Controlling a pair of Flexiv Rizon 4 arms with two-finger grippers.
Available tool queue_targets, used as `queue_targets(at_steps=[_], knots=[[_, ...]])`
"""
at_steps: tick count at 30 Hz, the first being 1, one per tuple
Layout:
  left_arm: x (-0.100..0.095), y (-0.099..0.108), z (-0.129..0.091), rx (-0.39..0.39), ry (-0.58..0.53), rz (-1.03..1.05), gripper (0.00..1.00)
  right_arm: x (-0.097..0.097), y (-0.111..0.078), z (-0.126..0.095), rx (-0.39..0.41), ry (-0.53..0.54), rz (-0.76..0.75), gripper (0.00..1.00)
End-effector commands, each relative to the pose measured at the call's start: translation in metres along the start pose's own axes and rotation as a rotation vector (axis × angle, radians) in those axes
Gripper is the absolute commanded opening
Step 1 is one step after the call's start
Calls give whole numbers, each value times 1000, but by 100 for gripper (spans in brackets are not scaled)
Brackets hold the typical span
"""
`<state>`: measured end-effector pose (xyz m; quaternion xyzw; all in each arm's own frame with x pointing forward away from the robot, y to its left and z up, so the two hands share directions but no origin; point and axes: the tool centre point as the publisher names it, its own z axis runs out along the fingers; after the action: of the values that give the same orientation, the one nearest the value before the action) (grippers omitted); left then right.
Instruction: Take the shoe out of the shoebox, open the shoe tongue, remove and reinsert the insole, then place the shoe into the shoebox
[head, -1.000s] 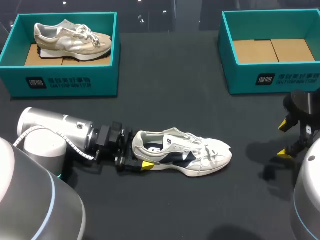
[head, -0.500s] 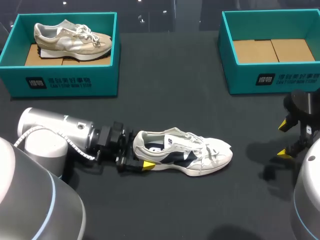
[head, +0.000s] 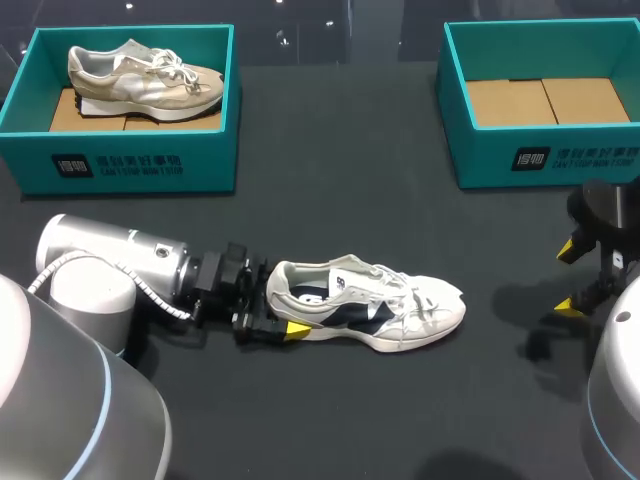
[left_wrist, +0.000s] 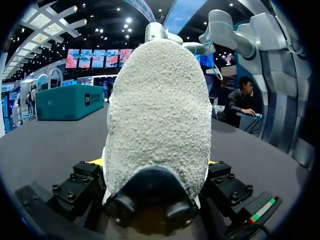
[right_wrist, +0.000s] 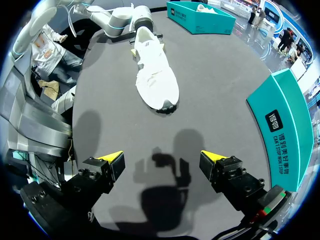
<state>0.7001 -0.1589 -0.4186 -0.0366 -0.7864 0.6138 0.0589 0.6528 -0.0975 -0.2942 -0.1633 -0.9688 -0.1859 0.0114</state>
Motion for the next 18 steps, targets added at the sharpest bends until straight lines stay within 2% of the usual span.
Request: queue_targets(at_steps=[1, 6, 12, 18], knots=[[-2, 1, 4, 0, -1, 0, 0, 4, 18, -4, 0, -42, 110, 100], [-2, 1, 4, 0, -1, 0, 0, 15, 53, -9, 30, -90, 252, 100], [-2, 1, 4, 0, -1, 0, 0, 30, 95, -16, 134, -168, 509, 100], [-2, 1, 4, 0, -1, 0, 0, 46, 136, -22, 163, -207, 605, 100]])
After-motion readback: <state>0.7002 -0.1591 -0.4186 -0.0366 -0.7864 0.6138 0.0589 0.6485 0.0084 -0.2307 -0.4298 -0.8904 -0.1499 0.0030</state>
